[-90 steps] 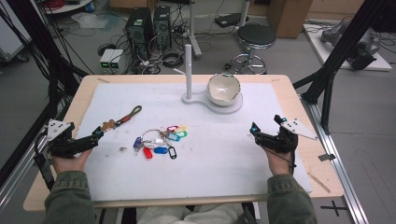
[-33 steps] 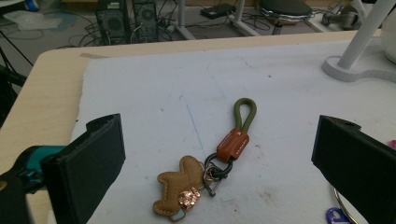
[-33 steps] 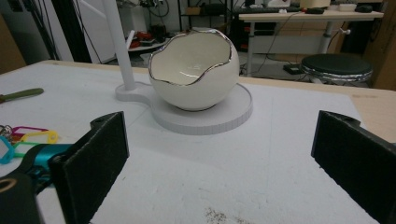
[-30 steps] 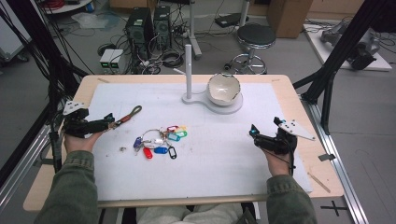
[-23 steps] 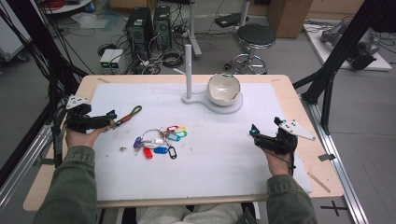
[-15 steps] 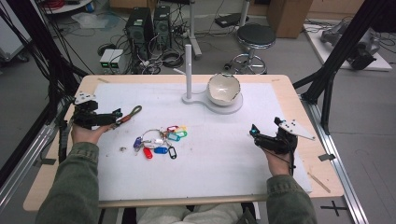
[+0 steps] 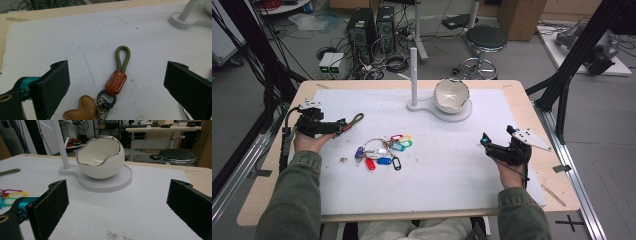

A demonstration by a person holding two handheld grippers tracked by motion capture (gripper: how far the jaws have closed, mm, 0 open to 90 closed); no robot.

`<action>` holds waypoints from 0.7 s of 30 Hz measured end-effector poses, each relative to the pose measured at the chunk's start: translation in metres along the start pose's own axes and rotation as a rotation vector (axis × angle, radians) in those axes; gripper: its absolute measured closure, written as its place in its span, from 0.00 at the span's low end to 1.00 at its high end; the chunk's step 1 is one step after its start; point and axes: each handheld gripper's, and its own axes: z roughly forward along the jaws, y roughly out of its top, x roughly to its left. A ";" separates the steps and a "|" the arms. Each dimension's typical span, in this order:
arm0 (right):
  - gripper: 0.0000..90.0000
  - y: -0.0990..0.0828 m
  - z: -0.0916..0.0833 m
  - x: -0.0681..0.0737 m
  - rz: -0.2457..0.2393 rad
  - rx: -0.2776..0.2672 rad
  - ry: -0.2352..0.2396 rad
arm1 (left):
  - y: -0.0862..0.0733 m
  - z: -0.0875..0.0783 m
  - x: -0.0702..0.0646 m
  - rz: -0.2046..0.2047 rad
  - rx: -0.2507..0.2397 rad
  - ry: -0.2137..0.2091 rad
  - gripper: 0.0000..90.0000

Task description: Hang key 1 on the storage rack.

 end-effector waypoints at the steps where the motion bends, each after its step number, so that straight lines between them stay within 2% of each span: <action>1: 0.03 0.000 0.000 0.000 -0.005 -0.001 -0.001 | 0.001 0.002 0.000 0.004 0.019 -0.003 0.08; 3: 0.03 0.000 0.000 0.000 -0.001 0.003 0.000 | 0.002 0.003 0.000 0.013 0.032 -0.002 0.08; 4: 0.03 0.000 0.001 0.000 -0.001 0.002 0.000 | 0.006 0.007 -0.001 0.033 0.049 0.001 0.08; 8: 0.03 0.000 0.001 0.000 -0.006 0.002 0.001 | 0.010 0.013 -0.003 0.044 0.075 -0.010 0.08; 9: 0.03 0.000 0.000 0.000 -0.003 0.003 0.001 | 0.012 0.018 -0.003 0.048 0.107 -0.015 0.08; 10: 0.03 0.000 0.000 0.000 -0.004 0.004 0.001 | 0.012 0.018 -0.003 0.048 0.107 -0.015 0.08; 11: 0.03 0.000 0.000 0.000 -0.003 0.005 0.003 | 0.014 0.023 -0.002 0.059 0.141 -0.018 0.08; 13: 0.03 -0.001 0.000 -0.001 -0.004 0.003 0.000 | 0.015 0.025 -0.002 0.063 0.154 -0.018 0.09; 16: 0.03 -0.001 -0.001 -0.002 0.002 0.005 0.000 | 0.018 0.032 0.000 0.069 0.196 -0.043 0.12; 17: 0.03 -0.001 -0.001 -0.002 0.003 0.006 0.002 | 0.018 0.032 0.000 0.069 0.196 -0.043 0.12; 21: 0.03 -0.001 -0.002 -0.003 -0.004 -0.002 -0.003 | 0.015 0.043 0.002 0.072 0.256 -0.044 0.14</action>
